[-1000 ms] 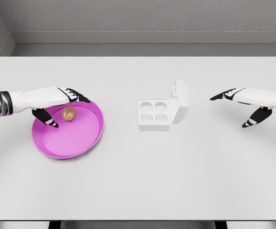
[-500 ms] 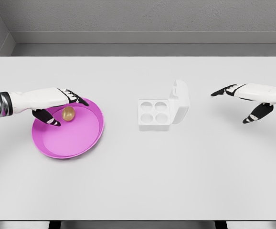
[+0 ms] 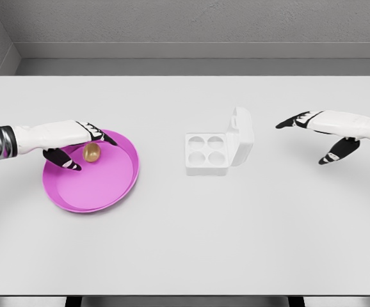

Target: Pack egg into the box and close the box lid

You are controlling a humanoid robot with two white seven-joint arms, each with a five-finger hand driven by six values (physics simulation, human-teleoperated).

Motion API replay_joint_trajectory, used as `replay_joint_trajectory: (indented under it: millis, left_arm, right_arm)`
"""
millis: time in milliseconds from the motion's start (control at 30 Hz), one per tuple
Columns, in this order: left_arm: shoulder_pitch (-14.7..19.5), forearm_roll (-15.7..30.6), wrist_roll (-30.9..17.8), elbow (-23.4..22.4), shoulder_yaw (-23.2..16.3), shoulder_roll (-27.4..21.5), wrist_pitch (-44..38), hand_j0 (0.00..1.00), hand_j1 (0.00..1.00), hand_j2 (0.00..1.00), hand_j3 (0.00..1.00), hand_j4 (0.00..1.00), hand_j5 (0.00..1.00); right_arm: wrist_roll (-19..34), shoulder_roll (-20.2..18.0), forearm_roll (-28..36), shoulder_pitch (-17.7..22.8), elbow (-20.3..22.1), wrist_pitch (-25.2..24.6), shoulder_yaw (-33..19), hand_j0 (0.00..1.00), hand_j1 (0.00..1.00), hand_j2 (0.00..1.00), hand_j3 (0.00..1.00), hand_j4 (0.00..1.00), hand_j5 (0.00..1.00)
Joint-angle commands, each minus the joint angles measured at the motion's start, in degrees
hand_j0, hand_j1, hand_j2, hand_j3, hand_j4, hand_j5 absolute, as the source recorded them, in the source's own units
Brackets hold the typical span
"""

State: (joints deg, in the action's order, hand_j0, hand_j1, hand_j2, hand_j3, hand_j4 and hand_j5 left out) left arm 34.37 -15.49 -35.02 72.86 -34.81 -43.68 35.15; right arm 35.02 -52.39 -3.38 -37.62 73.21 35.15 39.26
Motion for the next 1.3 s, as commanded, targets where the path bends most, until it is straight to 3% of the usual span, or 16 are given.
replay_joint_trajectory:
  millis: [0,300,400,633,700,867,1267]
  left_arm:
    - [0.0,0.4,0.0,-0.1,0.2,0.0,-0.1,0.89,0.89,0.89,0.89,0.89,0.89]
    - [0.1,0.3,0.0,-2.6,0.2,1.2,-0.1,0.87,0.87,0.87,0.87,0.87,0.87]
    - [0.2,0.3,0.0,-2.6,0.1,1.3,-0.1,0.86,0.86,0.86,0.86,0.86,0.86]
    - [0.2,-0.6,0.0,-2.7,0.2,1.3,-0.1,0.86,0.86,0.86,0.86,0.86,0.86]
    - [0.2,-0.6,0.0,-2.7,0.3,1.3,-0.1,0.78,0.78,0.78,0.78,0.78,0.78]
    - [0.1,-0.6,0.0,-2.6,0.3,1.1,-0.1,0.68,0.68,0.68,0.68,0.68,0.68]
    - [-0.2,-0.9,0.0,-2.3,-0.2,0.7,-0.1,0.56,0.56,0.56,0.56,0.56,0.56]
  right_arm:
    - [0.0,-0.2,0.4,0.0,1.4,-0.2,0.0,1.0,1.0,1.0,1.0,1.0,1.0]
    - [0.0,-0.6,0.3,0.5,4.1,-0.2,0.4,1.0,1.0,1.0,1.0,1.0,1.0]
    - [0.0,-1.6,0.4,1.1,6.9,-0.2,0.4,1.0,1.0,1.0,1.0,1.0,1.0]
    - [0.0,-1.7,0.4,2.1,6.9,-0.2,0.5,1.0,1.0,1.0,1.0,1.0,1.0]
    - [0.0,-1.7,0.4,2.1,6.9,-0.2,0.5,1.0,1.0,1.0,1.0,1.0,1.0]
    - [0.0,-1.7,0.4,2.1,6.9,-0.2,0.5,1.0,1.0,1.0,1.0,1.0,1.0]
    - [0.0,-1.7,0.4,2.2,7.6,-0.2,0.5,1.0,1.0,1.0,1.0,1.0,1.0]
